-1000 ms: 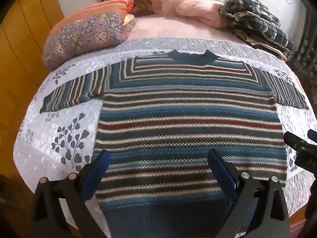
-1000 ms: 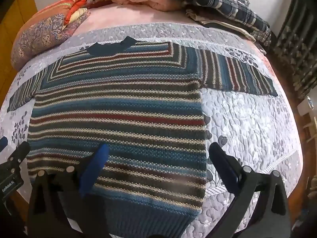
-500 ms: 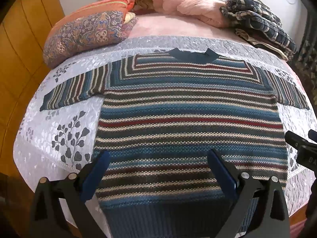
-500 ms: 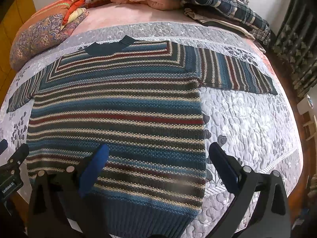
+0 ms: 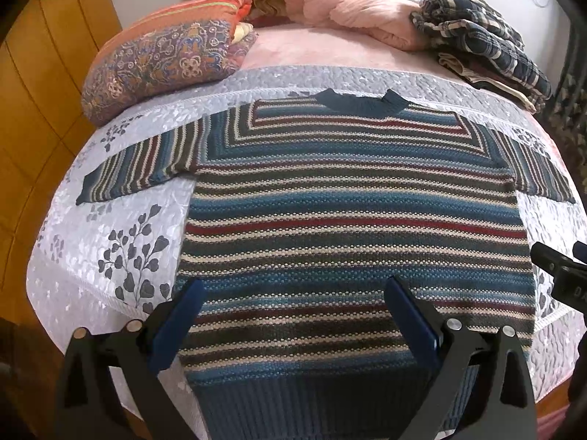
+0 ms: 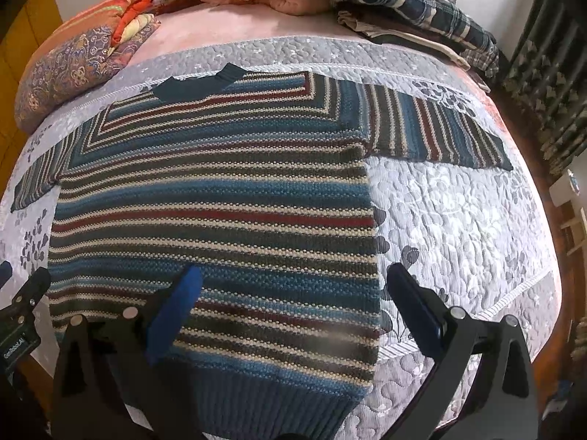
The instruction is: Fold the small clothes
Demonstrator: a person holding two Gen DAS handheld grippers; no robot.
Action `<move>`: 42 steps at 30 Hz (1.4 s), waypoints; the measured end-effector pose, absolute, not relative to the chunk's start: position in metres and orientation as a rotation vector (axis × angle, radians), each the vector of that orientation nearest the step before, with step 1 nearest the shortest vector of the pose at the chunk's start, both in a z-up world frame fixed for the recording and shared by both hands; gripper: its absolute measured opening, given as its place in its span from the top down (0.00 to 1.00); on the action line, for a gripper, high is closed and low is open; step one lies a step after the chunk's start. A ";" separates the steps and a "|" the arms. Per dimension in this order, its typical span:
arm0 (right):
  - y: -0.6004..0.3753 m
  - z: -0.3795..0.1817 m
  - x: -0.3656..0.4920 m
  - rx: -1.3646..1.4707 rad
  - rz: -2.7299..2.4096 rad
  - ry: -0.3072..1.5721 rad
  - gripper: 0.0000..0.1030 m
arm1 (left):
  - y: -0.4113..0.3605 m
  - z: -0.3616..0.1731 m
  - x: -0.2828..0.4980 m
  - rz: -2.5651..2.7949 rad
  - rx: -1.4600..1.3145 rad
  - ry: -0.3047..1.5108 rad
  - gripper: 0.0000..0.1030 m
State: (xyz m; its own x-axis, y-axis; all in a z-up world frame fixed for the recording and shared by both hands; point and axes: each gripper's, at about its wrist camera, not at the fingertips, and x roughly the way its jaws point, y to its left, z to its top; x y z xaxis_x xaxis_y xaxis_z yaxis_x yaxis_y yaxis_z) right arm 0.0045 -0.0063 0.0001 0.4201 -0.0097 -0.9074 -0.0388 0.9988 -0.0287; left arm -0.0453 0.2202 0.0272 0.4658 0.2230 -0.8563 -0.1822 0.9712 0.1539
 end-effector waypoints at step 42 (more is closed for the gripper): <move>-0.007 0.002 0.005 -0.034 0.021 1.136 0.03 | 0.224 0.029 -0.045 0.262 0.033 1.058 0.04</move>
State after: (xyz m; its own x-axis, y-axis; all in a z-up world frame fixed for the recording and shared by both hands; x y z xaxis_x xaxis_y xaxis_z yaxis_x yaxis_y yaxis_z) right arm 0.0054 -0.0071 0.0017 0.4210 -0.0002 -0.9071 -0.0344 0.9993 -0.0162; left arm -0.0445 0.2237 0.0289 0.4625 0.2290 -0.8565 -0.1976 0.9684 0.1523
